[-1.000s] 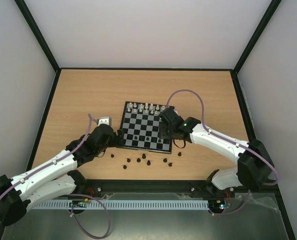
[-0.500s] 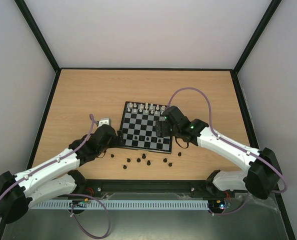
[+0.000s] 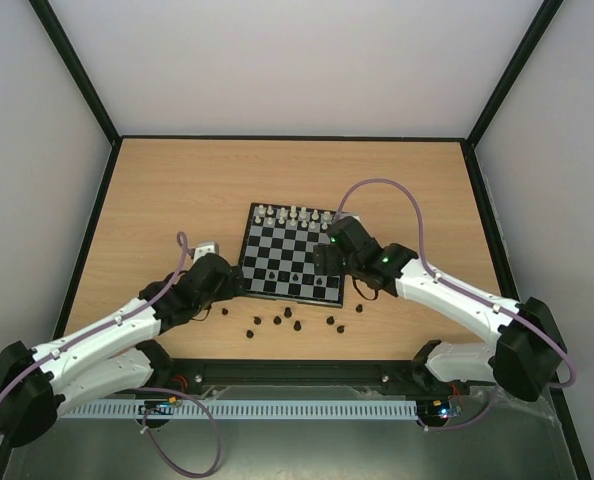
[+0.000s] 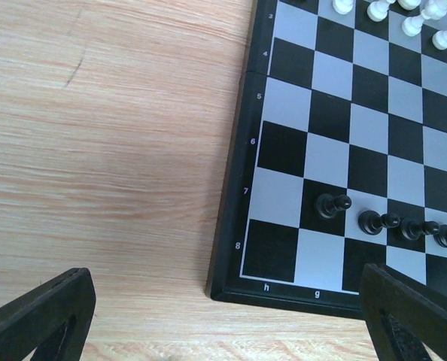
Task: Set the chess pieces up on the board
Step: Pick up the chess piece at the center of the board.
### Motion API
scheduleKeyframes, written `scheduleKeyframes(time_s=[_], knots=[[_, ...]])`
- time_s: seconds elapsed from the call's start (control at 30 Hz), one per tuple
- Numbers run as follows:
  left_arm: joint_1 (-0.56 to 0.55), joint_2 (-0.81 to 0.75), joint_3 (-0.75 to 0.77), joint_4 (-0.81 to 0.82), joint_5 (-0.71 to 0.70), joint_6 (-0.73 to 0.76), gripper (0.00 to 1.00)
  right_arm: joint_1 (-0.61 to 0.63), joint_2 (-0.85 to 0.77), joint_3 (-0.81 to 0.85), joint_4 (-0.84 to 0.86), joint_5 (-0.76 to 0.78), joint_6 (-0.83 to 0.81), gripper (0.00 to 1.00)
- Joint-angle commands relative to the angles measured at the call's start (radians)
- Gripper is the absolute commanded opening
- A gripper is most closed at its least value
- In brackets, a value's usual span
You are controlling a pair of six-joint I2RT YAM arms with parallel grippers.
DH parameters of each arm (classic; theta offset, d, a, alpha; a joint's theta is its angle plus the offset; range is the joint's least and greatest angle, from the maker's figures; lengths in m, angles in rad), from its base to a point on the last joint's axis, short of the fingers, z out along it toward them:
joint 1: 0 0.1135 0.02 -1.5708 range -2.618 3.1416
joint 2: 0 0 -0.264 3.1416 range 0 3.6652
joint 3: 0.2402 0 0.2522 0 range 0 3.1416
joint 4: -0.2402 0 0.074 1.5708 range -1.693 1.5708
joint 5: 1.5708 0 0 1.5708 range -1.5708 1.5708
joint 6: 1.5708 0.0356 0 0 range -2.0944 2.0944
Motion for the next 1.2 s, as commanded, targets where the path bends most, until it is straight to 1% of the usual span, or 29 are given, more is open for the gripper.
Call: scheduleKeyframes(time_s=[0.0, 0.1, 0.23, 0.43, 0.6, 0.67, 0.87, 1.03, 1.1, 1.17], knots=[[0.006, -0.029, -0.006, -0.065, 0.005, -0.042, 0.99, -0.011, -0.035, -0.039, 0.033, 0.022, -0.027, 0.98], [0.005, -0.045, -0.027, -0.075, 0.025, -0.068, 0.99, -0.020, -0.045, -0.058, 0.045, 0.018, -0.035, 0.99], [0.003, -0.026, -0.055, -0.057, 0.052, -0.096, 0.99, -0.041, -0.069, -0.086, 0.061, 0.009, -0.039, 0.99], [-0.011, 0.002, -0.089, -0.037, 0.047, -0.136, 0.99, -0.059, -0.075, -0.104, 0.082, -0.035, -0.043, 0.99], [-0.047, 0.039, -0.105, -0.033, 0.029, -0.170, 0.97, -0.062, -0.070, -0.110, 0.091, -0.065, -0.045, 0.99], [-0.070, 0.060, -0.104, -0.031, 0.019, -0.186, 0.93, -0.061, -0.071, -0.114, 0.095, -0.073, -0.043, 0.99], [-0.156, 0.113, -0.099, -0.064, -0.042, -0.253, 0.76, -0.061, -0.077, -0.121, 0.096, -0.083, -0.043, 0.99], [-0.165, 0.111, -0.113, -0.065, -0.050, -0.266, 0.59, -0.063, -0.073, -0.124, 0.099, -0.093, -0.043, 0.99], [-0.169, 0.113, -0.109, -0.071, -0.057, -0.267, 0.50, -0.062, -0.070, -0.124, 0.100, -0.096, -0.043, 0.99], [-0.173, 0.117, -0.107, -0.078, -0.064, -0.268, 0.46, -0.063, -0.070, -0.124, 0.099, -0.097, -0.043, 0.99]])
